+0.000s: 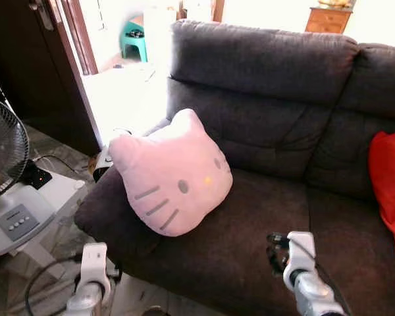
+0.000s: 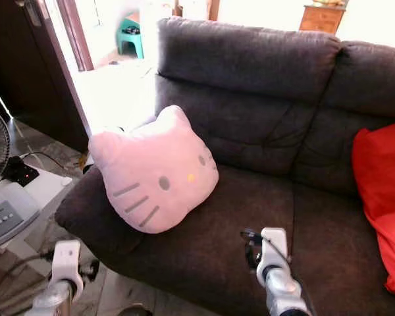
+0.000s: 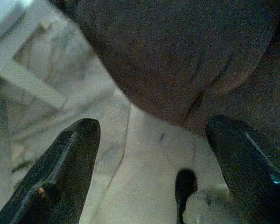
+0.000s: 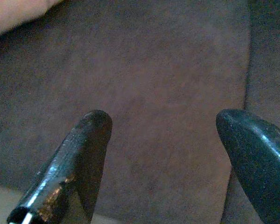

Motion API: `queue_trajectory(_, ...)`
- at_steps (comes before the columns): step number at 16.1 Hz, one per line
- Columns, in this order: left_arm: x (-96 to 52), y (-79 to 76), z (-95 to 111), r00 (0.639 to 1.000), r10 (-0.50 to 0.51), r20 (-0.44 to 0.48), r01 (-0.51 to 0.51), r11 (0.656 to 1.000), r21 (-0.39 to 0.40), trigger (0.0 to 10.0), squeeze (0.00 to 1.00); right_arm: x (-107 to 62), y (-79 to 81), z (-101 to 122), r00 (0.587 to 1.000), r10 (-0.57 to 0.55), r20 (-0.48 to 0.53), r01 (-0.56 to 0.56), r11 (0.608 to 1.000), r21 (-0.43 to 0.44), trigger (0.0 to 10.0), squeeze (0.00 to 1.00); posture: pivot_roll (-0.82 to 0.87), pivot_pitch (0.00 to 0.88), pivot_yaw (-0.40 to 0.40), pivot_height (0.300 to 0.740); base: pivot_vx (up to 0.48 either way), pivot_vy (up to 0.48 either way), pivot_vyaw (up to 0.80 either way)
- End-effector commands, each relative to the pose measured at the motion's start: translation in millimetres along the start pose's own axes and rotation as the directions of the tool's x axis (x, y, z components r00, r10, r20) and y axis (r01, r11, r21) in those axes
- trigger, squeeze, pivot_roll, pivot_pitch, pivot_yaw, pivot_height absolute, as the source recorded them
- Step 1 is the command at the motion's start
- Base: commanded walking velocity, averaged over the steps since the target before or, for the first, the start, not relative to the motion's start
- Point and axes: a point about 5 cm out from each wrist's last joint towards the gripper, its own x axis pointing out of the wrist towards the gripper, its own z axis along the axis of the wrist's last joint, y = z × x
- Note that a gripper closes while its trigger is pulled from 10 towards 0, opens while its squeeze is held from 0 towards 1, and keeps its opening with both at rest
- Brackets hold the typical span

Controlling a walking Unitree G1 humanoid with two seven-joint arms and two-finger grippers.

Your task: Move the pillow to the sofa from floor

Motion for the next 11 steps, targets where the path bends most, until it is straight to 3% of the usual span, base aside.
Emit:
queue_trajectory(1, -3.5, 3.9, -16, 0.998, 0.021, -0.067, -0.021, 1.0, 0.005, 10.0, 0.0, -2.0, 3.1, -11, 0.999, 0.015, -0.049, -0.016, 1.0, -0.014, 10.0, 0.0, 0.16, 0.0, -0.036, 0.704, 0.0, 0.0, 0.0)
queue_trajectory(6, -12.3, 4.0, -44, 0.986, 0.024, -0.168, -0.014, 0.998, 0.062, 10.0, 0.0, -6.4, 6.6, -27, 0.994, 0.019, -0.106, -0.019, 1.0, 0.0, 10.0, 0.0, 0.15, 0.0, -0.042, 0.704, 0.0, 0.0, 0.0)
queue_trajectory(11, -11.2, -5.2, -43, 0.987, 0.008, -0.158, 0.002, 0.998, 0.062, 10.0, 0.0, -11.4, -2.1, -41, 0.988, -0.017, -0.151, 0.018, 1.0, 0.007, 10.0, 0.0, 0.13, 0.0, -0.045, 0.704, 0.0, 0.0, 0.0)
